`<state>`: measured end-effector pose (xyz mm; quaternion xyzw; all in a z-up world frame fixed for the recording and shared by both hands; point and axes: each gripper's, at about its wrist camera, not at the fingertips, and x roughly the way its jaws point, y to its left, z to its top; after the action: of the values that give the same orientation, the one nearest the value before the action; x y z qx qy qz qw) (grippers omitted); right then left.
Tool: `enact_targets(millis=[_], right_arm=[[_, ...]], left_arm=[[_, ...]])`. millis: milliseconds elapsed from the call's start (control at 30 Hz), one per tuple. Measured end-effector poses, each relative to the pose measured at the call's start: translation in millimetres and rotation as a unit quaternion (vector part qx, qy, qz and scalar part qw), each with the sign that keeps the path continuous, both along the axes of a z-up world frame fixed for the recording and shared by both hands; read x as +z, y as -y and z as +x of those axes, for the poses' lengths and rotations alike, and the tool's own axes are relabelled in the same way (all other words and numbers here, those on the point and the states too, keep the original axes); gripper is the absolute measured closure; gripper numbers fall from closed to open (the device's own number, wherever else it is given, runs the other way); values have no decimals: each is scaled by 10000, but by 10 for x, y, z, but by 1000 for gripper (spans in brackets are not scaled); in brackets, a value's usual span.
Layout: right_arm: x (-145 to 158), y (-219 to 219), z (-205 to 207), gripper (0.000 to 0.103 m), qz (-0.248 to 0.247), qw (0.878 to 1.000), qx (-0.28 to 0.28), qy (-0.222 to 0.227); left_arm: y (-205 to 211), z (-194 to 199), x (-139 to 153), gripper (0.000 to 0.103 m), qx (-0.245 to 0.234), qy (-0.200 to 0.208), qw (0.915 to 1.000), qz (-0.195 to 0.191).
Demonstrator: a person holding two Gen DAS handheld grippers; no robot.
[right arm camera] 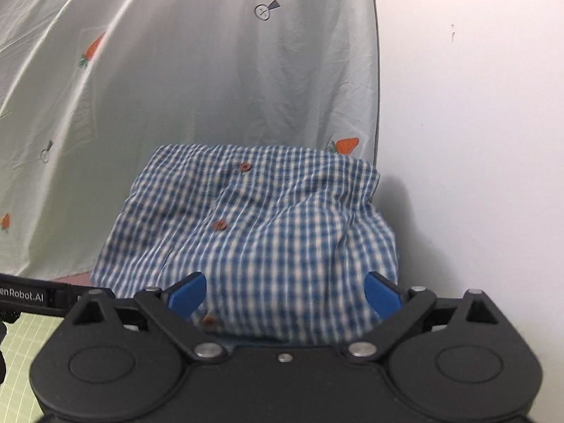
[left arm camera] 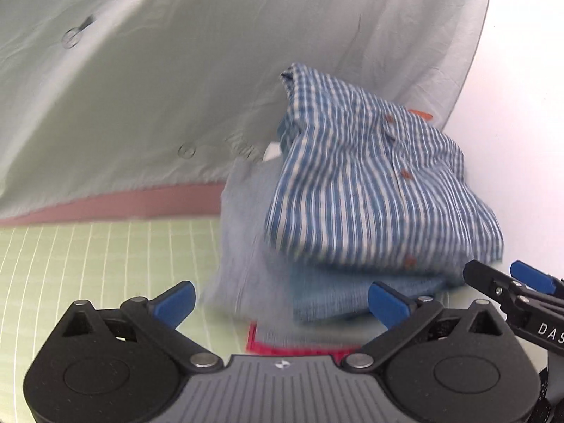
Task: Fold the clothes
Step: 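Open both grippers and withdraw from the stacked shirt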
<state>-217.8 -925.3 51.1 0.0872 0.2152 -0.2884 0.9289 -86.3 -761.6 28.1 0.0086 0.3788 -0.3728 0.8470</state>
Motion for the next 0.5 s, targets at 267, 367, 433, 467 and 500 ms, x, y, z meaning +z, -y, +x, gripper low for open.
enact_targets(millis=[267,367,433,467,500], right_arm=[[-316,-755,-806,6,552,9975,-262,-346],[-431,-937,-1039,6,648,9959,-437,-452],[-476,-1018,-1131,6,604,9954,-501,-546],[-489,-1049,-1173,6,584,9952,-532,-578],[-491,-1074,-1215,6,593,9950,-558,-570]], left_arm=[[-499,-648,-169,0,-228,109,9995,203],[-616,-839,-215,0,-369,238,9985,336],[-694,-966,-246,0,-462,324,9975,425],[-733,-1030,-262,0,-509,366,9969,469],[-773,-1093,-277,0,-556,409,9963,513]])
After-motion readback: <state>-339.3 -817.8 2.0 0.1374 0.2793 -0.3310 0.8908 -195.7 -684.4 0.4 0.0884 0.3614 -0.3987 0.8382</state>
